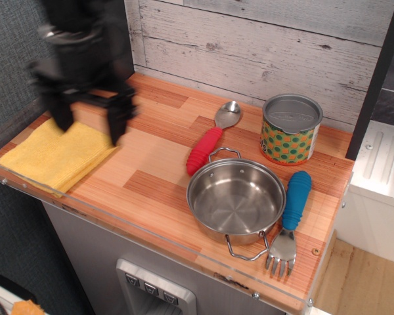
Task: Place the knife behind the yellow towel
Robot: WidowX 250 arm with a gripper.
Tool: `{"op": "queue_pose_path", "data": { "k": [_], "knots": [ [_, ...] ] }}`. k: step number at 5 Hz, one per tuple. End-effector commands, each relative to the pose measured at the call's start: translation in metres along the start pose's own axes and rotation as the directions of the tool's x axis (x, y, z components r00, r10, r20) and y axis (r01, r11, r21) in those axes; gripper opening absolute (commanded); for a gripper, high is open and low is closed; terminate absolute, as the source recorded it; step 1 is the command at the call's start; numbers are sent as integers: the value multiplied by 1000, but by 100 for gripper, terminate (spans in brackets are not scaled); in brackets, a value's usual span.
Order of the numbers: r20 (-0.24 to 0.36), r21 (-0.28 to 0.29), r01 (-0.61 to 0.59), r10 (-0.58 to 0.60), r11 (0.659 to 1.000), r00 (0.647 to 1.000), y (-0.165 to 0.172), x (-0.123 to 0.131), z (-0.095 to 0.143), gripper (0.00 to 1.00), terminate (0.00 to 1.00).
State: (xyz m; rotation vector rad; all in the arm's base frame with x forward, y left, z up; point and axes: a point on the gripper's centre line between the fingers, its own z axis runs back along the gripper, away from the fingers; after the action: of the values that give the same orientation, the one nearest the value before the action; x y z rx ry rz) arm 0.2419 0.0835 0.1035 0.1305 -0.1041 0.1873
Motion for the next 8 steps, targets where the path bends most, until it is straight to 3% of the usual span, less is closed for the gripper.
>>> {"op": "queue_pose_path", "data": {
  "k": [1, 3, 8],
  "knots": [
    [115, -45, -24, 29, 999, 993, -20, 65, -6, 100, 0],
    [133, -61, 10, -2, 998, 991, -48, 93, -28, 100, 0],
    [122, -127, 142, -126, 982, 984, -89, 97, -71, 100, 0]
  ]
}}
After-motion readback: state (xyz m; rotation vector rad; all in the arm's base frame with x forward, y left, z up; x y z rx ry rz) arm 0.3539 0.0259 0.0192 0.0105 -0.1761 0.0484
